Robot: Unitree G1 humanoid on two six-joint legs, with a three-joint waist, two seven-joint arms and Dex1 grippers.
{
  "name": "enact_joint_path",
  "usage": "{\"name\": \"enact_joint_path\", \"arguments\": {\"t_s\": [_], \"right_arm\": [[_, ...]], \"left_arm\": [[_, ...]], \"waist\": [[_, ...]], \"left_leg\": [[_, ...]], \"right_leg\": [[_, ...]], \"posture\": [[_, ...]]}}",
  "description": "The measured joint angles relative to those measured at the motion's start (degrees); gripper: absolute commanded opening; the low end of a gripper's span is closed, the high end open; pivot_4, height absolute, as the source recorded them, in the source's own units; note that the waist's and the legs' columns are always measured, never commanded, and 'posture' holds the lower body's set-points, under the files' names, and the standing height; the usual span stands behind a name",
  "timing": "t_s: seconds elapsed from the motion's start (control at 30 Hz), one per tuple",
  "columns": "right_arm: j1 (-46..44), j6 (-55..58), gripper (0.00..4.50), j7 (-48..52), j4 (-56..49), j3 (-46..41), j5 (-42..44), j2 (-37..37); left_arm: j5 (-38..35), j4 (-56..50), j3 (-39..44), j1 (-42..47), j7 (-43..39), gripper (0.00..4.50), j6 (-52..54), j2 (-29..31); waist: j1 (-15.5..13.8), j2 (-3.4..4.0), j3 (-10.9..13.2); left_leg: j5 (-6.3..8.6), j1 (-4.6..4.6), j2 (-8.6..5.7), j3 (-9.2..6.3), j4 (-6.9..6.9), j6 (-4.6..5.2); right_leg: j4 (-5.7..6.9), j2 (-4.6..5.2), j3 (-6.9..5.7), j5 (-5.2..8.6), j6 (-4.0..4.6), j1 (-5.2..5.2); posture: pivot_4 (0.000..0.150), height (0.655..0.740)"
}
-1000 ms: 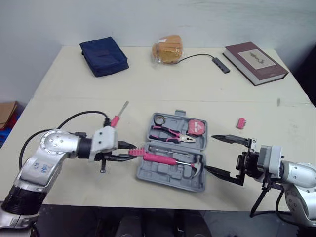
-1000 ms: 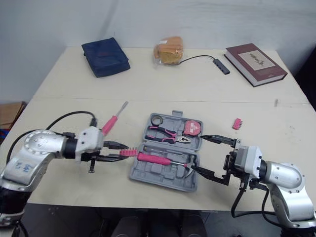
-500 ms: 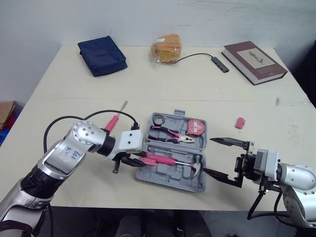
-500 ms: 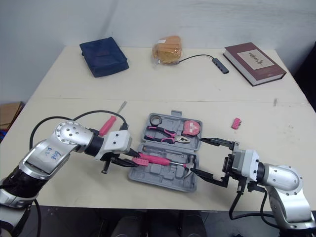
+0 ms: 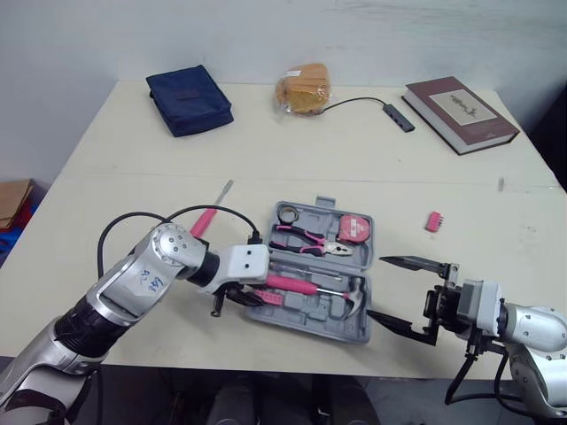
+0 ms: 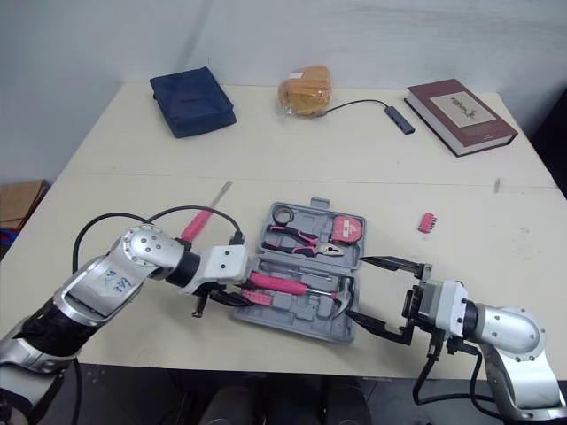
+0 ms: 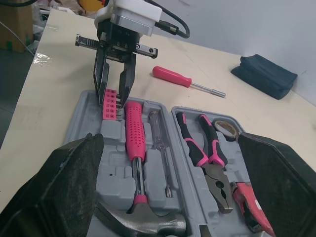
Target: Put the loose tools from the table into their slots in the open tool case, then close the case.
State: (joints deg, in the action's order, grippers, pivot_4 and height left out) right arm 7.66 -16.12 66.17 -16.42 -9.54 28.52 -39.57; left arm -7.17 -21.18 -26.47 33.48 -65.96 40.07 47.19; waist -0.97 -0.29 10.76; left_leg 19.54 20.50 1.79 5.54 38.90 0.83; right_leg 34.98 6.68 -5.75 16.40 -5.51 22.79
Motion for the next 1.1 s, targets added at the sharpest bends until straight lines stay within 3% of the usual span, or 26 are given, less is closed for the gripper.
{"name": "enact_joint_path", "arguments": {"t_s": [0.57, 0.63, 0.67, 0.73, 1.07, 1.1], "right_arm": [[-0.34, -0.02, 4.50, -0.59, 0.00, 0.06, -0.01, 0.00], [-0.36, -0.02, 4.50, -0.60, 0.00, 0.07, -0.01, -0.01], [-0.36, -0.02, 4.50, -0.61, 0.00, 0.07, -0.01, 0.00], [-0.35, -0.01, 4.50, -0.73, 0.00, 0.08, 0.00, 0.01], [-0.79, 3.32, 4.50, -1.84, -0.55, 0.21, 2.38, 0.46], [-0.94, 3.66, 4.50, -1.81, -0.55, 0.21, 2.37, 0.44]], "left_arm": [[3.45, 2.12, -0.81, 0.09, 1.47, 0.65, -3.98, -3.44], [3.46, 2.44, -0.80, 0.08, 1.37, 1.68, -4.51, -3.58], [3.49, 2.79, -0.77, 0.07, 1.40, 1.89, -5.23, -3.73], [3.56, 3.89, -0.71, -0.35, 1.44, 2.84, -8.08, -4.80], [-2.27, 0.71, 6.64, 0.40, -3.35, 2.84, -7.76, -0.86], [-3.84, 1.06, 8.95, 0.39, -3.31, 2.59, -8.95, -1.52]], "waist": [[-0.50, 0.00, 0.00], [-0.50, 0.00, 0.00], [-0.51, 0.00, 0.00], [-0.50, 0.00, 0.00], [-0.23, 0.02, 0.01], [-0.26, 0.01, 0.01]], "left_leg": [[0.04, 0.04, -0.03, -0.05, 0.15, 0.08], [0.05, 0.04, -0.03, -0.05, 0.15, 0.09], [0.05, 0.04, -0.04, -0.05, 0.15, 0.09], [0.05, 0.06, -0.03, -0.04, 0.17, 0.09], [0.05, 0.05, 0.01, -0.04, 0.17, 0.08], [0.05, 0.06, 0.01, -0.05, 0.19, 0.08]], "right_leg": [[0.02, 0.05, -0.04, -0.01, -0.01, -0.05], [0.02, 0.05, -0.04, -0.01, -0.01, -0.05], [0.02, 0.06, -0.04, -0.01, -0.01, -0.05], [0.02, 0.06, -0.04, -0.01, -0.01, -0.05], [0.05, 0.03, -0.08, -0.01, -0.01, -0.04], [0.04, 0.04, -0.07, -0.01, -0.01, -0.04]], "posture": [[0.150, 0.7400], [0.150, 0.7400], [0.150, 0.7400], [0.150, 0.7400], [0.150, 0.7400], [0.150, 0.7400]]}}
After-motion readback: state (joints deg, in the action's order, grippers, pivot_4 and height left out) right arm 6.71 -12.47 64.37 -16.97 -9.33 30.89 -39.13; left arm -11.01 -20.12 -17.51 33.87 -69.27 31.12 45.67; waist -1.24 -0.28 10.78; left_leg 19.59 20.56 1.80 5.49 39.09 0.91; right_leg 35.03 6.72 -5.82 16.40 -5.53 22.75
